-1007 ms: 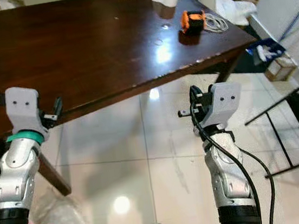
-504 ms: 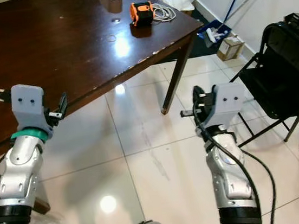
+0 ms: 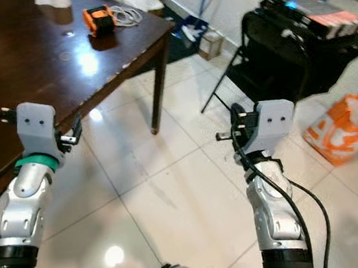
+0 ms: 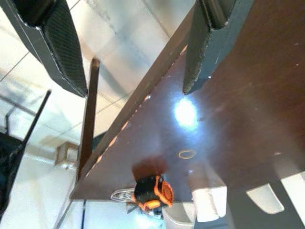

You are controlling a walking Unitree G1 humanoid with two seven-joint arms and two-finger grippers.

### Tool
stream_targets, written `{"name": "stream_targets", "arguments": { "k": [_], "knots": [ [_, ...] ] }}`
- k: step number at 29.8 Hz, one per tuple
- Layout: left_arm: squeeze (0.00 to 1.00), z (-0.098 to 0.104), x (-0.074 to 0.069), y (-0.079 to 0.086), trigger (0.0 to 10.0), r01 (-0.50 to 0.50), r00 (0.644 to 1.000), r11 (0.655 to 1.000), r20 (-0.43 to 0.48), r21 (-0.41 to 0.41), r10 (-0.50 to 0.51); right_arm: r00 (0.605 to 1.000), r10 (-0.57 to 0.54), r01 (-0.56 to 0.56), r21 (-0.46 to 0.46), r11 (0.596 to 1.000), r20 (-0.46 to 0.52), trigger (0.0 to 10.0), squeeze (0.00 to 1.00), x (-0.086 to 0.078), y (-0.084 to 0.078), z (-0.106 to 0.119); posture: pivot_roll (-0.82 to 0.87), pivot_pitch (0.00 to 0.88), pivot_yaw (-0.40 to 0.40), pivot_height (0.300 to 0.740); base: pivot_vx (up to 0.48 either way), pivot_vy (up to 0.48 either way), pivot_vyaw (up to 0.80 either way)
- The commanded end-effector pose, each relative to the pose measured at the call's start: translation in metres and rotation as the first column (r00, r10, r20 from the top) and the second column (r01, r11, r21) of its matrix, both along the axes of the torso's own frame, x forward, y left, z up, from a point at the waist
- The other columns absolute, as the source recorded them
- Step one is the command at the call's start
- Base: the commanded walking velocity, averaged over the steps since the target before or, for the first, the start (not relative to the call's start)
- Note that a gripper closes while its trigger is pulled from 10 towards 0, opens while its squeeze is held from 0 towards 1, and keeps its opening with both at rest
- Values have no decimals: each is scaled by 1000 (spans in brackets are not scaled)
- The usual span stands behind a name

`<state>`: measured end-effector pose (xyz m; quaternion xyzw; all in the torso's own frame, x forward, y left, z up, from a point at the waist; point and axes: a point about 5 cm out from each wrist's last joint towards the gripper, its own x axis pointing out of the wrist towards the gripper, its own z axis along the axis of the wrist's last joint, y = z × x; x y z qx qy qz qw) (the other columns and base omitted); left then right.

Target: Setting the table

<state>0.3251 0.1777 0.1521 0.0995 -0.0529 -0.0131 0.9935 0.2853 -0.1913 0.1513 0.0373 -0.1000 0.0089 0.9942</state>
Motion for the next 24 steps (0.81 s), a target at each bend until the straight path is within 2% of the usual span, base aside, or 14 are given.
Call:
{"name": "stream_targets", "arguments": {
  "k": [1, 3, 15, 24],
  "knots": [
    [0, -2, 0, -7, 10000, 23, 1000, 1000, -10, -8, -23, 1000, -23, 23, -4, 1000, -14, 10000, 0, -2, -7, -2, 81, 0, -42, 740, 0, 0, -800],
    [0, -2, 0, -7, 10000, 23, 1000, 1000, -10, -8, -23, 1000, -23, 22, -4, 1000, -15, 10000, 0, -2, -7, -2, 80, 0, -42, 740, 0, 0, -800],
    [0, -3, 0, -9, 10000, 27, 1000, 1000, -8, -11, -27, 1000, -21, 20, -5, 1000, -16, 10000, 0, -2, -7, -3, 78, 0, -41, 740, 0, 0, 0],
    [0, -2, 1, -10, 10000, 29, 1000, 999, -8, -13, -29, 1000, -20, 20, -5, 1000, -16, 10000, 0, -3, -6, -2, 78, 0, -41, 740, 0, 0, -800]
  ]
}}
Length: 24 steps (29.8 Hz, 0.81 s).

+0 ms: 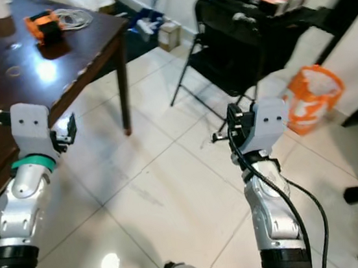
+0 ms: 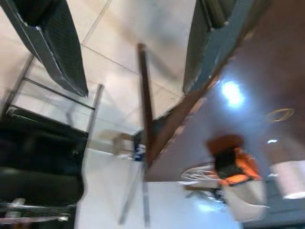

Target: Setting the table

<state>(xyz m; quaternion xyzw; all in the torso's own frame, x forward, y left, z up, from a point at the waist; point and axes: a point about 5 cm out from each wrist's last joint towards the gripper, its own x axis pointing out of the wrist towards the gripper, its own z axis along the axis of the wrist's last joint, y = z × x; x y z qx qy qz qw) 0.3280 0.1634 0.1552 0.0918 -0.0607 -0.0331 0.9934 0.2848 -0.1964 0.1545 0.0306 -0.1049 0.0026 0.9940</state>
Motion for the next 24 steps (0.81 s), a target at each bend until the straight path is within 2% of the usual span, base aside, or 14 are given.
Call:
{"name": "stream_targets", "arguments": {
  "k": [1, 24],
  "knots": [
    [0, -5, -2, 5, 10000, -13, 1000, 1000, -19, 2, 13, 1000, -5, 6, 7, 1000, -25, 10000, 0, -2, -1, -6, 78, 0, -41, 740, 0, 0, -800],
    [0, -5, -1, 2, 10000, -7, 1000, 1000, -18, -2, 7, 1000, -4, 5, 7, 1000, -26, 10000, 0, -2, 0, -6, 77, 0, -41, 740, 0, 0, -800]
  ]
}}
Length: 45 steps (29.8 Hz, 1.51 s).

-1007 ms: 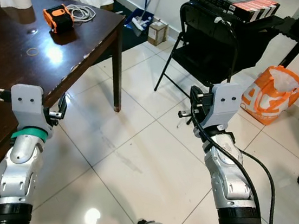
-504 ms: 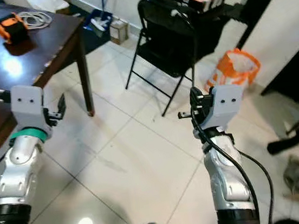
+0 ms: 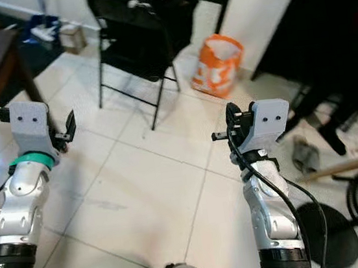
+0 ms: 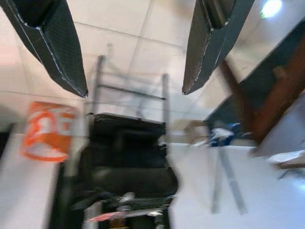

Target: Setting the table

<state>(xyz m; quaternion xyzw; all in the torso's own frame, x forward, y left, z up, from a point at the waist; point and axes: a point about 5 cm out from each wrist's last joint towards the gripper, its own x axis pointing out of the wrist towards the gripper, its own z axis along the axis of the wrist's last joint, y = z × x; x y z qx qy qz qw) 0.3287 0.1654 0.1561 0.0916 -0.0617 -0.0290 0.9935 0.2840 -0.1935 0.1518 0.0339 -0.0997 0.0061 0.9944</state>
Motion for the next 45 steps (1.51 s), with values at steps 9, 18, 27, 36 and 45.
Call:
{"name": "stream_targets", "arguments": {
  "k": [9, 18, 27, 36, 45],
  "knots": [
    [0, -6, -1, -1, 10000, 3, 1000, 1000, -20, -3, -3, 1000, -9, 9, -2, 1000, -15, 10000, 0, 0, -3, -3, 76, 0, -41, 740, 0, 0, -533],
    [0, -7, 0, -1, 10000, 4, 1000, 1000, -20, -4, -4, 1000, -7, 7, -5, 1000, -12, 10000, 0, 0, -3, -2, 74, 0, -40, 740, 0, 0, -444],
    [0, -7, 2, -9, 10000, 26, 999, 1000, -21, -12, -26, 1000, -15, 15, -6, 1000, -8, 10000, 0, 0, -4, -1, 70, 0, -27, 740, 0, 0, -444],
    [0, 1, 11, -22, 10000, 92, 996, 996, -8, 1, -92, 998, -55, 55, 18, 998, 5, 10000, 0, -3, -3, -3, 62, 0, 27, 740, 0, 0, -89],
    [0, 6, 17, -24, 10000, 122, 993, 992, -8, 19, -121, 996, -91, 91, 33, 995, 9, 10000, 0, -8, -5, -6, 49, 0, 64, 740, 0, 0, -622]
  ]
}}
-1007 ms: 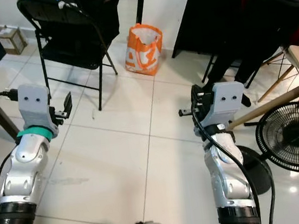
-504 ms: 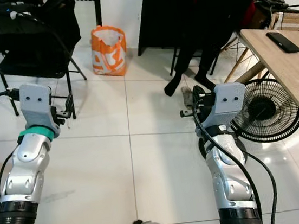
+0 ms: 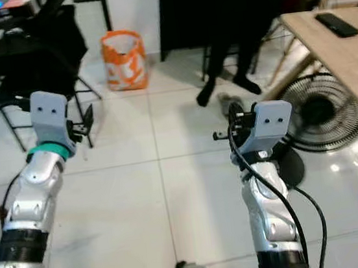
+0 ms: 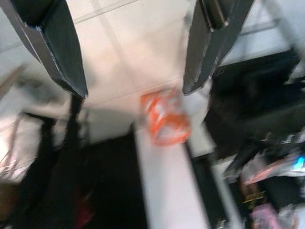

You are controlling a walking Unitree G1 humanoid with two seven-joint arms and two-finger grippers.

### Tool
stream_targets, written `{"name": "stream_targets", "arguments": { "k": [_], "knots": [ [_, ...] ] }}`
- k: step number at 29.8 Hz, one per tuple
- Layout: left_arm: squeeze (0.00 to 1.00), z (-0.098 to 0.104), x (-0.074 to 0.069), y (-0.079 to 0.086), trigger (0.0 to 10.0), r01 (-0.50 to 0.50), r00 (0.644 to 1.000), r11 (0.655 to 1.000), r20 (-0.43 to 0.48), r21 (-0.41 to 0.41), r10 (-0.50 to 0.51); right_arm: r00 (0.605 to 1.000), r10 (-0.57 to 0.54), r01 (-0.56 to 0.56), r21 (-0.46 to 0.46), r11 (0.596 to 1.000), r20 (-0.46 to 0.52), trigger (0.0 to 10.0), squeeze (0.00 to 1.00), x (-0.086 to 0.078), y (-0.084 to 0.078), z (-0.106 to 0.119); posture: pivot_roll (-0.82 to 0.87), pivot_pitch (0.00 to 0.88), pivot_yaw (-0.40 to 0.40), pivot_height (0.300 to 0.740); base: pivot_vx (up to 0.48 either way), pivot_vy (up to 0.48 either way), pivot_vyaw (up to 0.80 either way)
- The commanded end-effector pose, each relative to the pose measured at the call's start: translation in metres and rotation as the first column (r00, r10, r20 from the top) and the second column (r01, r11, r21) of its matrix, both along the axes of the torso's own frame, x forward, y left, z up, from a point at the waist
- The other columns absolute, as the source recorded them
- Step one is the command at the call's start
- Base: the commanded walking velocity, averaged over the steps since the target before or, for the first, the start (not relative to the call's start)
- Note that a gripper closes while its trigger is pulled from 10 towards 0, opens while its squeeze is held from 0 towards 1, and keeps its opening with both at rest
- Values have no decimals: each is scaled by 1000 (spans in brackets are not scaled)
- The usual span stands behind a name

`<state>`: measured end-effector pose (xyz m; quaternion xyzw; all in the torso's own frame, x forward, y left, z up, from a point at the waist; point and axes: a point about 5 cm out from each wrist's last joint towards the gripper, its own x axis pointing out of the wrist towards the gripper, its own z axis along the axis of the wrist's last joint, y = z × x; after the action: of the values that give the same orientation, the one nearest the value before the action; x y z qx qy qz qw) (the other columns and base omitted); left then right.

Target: Setting the table

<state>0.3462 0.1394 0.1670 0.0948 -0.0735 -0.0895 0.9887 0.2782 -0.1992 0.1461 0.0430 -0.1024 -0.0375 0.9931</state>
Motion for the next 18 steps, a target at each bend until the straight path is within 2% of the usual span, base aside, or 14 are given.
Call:
{"name": "stream_targets", "arguments": {
  "k": [1, 18],
  "knots": [
    [0, -5, 0, 2, 10000, -1, 1000, 1000, -20, 7, 1, 1000, -6, 6, 5, 1000, 8, 10000, 0, -2, 1, -1, 49, 0, 64, 740, 0, 0, -800],
    [0, -10, -3, 0, 10000, -1, 1000, 1000, -24, -7, 1, 1000, 1, -1, -4, 1000, 6, 10000, 0, -2, 1, 0, 50, 0, 39, 740, 0, 0, -800]
  ]
}}
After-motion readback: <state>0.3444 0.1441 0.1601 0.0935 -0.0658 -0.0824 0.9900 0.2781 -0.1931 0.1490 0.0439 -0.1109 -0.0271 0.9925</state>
